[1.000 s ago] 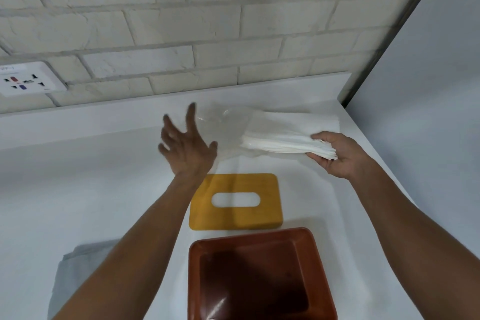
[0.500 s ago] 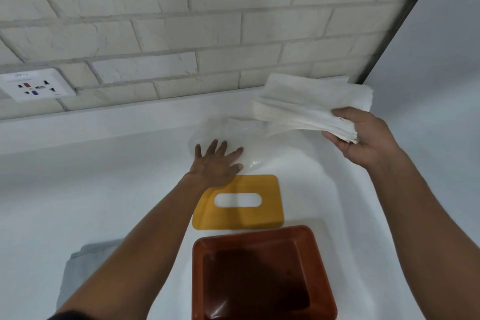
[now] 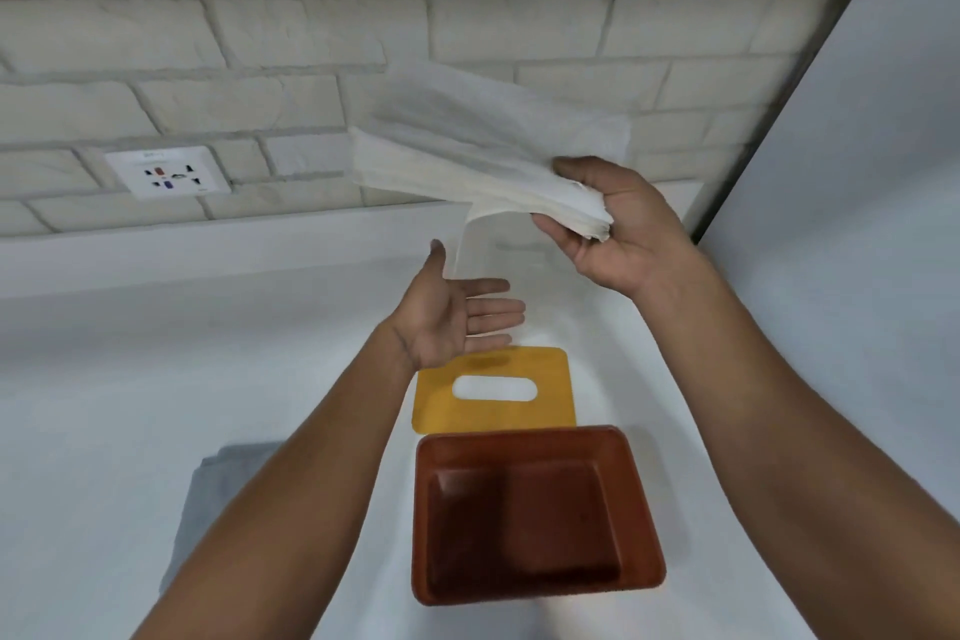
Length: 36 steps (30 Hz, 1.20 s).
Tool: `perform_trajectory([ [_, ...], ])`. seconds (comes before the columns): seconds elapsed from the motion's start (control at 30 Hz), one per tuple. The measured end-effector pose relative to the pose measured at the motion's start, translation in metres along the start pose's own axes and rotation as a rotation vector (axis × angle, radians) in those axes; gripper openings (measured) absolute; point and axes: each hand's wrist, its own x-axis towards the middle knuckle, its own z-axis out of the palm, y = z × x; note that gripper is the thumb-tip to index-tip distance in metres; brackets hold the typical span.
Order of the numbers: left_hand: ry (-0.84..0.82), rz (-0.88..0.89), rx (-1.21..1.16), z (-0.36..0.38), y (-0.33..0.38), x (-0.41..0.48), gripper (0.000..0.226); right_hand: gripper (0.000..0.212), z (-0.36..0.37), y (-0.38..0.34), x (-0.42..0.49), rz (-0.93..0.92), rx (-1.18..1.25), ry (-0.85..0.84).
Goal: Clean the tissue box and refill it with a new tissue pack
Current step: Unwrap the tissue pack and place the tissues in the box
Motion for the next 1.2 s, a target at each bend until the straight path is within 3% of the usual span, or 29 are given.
perform_trajectory([
  [0.07, -0.055, 0.046, -0.185, 0.0, -0.007, -0.007, 0.115, 0.004, 0.001, 0.008, -0.004, 0.015, -0.063, -0.006],
  [0.2, -0.101, 0.239, -0.459, -0.027, 0.002, -0.025, 0.102, 0.004, -0.029, 0.028, -0.011, 0.102, -0.252, 0.04],
  [0.3, -0.141, 0.191, -0.273, -0.036, 0.007, -0.045, 0.093, 0.018, -0.052, 0.043, -0.017, 0.182, -0.292, 0.068],
  [0.43, 0.08, 0.208, 0.02, -0.028, -0.001, -0.06, 0.064, 0.03, -0.072, 0.059, -0.028, 0.241, -0.236, 0.108],
  [0.53, 0.211, 0.252, 0.2, -0.029, -0.013, -0.073, 0.07, 0.049, -0.089, 0.071, -0.044, 0.292, -0.253, 0.066],
  [0.73, 0.162, 0.303, 0.038, -0.027, -0.041, -0.082, 0.072, 0.057, -0.103, 0.086, -0.066, 0.302, -0.207, -0.031],
  [0.87, 0.182, 0.322, 0.068, -0.023, -0.048, -0.077, 0.063, 0.06, -0.095, 0.085, -0.064, 0.255, -0.246, -0.017],
  [1.03, -0.038, 0.303, -0.125, -0.029, -0.043, -0.078, 0.051, 0.067, -0.089, 0.079, -0.056, 0.191, -0.269, 0.014],
  [1.2, 0.185, 0.403, 0.032, -0.02, -0.044, -0.073, 0.046, 0.055, -0.088, 0.083, -0.051, 0.159, -0.235, 0.022],
])
